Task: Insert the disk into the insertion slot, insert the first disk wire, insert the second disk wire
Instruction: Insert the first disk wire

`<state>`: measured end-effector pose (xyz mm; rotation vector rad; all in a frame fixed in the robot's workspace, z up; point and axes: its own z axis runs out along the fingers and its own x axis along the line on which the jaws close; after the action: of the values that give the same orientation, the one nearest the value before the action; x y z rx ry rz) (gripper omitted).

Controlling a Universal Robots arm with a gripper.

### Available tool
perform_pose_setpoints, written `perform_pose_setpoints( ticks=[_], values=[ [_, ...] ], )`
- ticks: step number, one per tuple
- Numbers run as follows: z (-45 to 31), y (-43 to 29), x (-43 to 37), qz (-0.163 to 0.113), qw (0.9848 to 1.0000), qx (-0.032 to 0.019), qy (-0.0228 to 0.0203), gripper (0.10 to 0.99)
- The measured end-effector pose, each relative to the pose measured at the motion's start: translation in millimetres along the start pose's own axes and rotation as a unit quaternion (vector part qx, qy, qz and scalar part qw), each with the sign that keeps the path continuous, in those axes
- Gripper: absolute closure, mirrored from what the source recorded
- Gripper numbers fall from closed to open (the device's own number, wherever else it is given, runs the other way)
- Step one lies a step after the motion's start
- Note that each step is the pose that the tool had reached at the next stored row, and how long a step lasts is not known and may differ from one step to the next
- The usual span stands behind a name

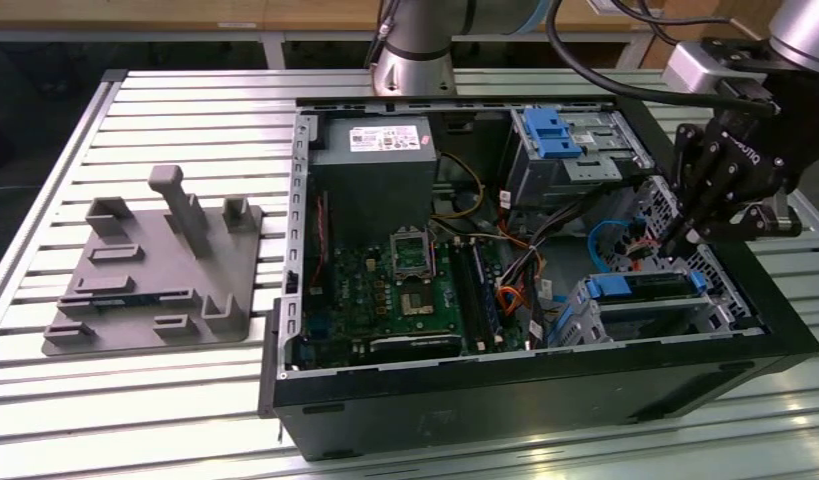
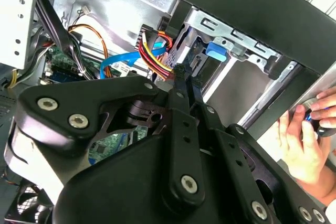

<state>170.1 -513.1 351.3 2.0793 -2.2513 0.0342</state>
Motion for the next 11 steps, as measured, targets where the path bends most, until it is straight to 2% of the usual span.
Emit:
perform_pose_setpoints(
  ticks=[6,11],
  values=[
    [0.1,-0.8,0.1,0.001,1.0000,-0.0016,0.0005,0.925],
    [0.8,-2.2,0.0,0.001,1.0000,-0.0076,0.0017,0.925]
  ],
)
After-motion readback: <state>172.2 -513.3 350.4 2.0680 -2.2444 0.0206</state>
